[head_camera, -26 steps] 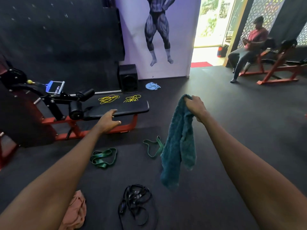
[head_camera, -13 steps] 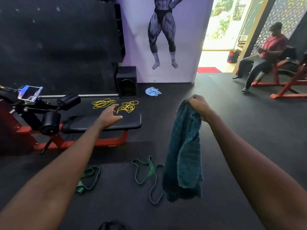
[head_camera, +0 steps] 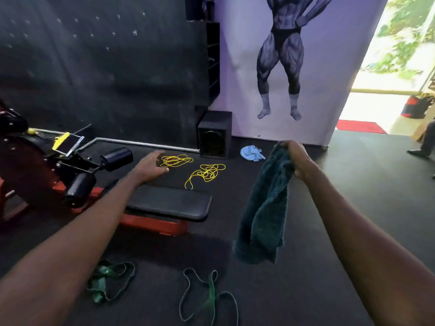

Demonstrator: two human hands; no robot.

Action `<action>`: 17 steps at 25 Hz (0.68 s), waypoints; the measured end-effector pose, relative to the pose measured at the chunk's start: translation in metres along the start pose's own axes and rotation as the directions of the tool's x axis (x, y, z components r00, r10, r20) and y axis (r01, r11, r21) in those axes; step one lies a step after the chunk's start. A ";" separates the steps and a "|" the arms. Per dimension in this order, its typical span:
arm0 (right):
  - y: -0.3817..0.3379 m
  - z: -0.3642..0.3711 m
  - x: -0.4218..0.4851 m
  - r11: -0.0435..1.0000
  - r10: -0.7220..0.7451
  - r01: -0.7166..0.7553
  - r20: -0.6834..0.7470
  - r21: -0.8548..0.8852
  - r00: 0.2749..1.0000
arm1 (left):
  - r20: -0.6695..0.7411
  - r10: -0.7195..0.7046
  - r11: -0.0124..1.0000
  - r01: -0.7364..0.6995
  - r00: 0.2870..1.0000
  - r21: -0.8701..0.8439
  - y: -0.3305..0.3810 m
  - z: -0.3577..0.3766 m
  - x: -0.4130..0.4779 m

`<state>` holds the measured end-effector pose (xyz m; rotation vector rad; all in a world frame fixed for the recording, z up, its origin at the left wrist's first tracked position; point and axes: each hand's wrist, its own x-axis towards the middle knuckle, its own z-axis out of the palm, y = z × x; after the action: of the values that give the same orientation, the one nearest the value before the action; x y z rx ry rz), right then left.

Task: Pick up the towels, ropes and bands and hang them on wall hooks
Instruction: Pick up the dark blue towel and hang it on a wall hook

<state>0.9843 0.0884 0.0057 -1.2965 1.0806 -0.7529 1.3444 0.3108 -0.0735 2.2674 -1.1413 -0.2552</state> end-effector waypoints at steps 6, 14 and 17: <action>-0.039 0.020 0.174 0.995 -0.023 0.036 0.140 -0.089 0.990 | -0.090 -0.125 0.992 0.127 0.988 0.008 0.023 0.018 0.109; -0.094 0.090 0.428 0.987 -0.094 0.124 0.266 -0.100 0.959 | -0.226 -0.214 0.976 0.215 0.950 -0.021 0.025 0.035 0.316; -0.116 0.128 0.507 0.993 -0.068 0.098 0.348 -0.068 0.935 | -0.253 -0.248 0.968 0.250 0.935 -0.025 0.025 0.029 0.378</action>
<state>1.2971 -0.3463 0.0102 -1.4901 0.7834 -0.5186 1.5481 -0.0087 -0.0503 2.3694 -0.7247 -0.0528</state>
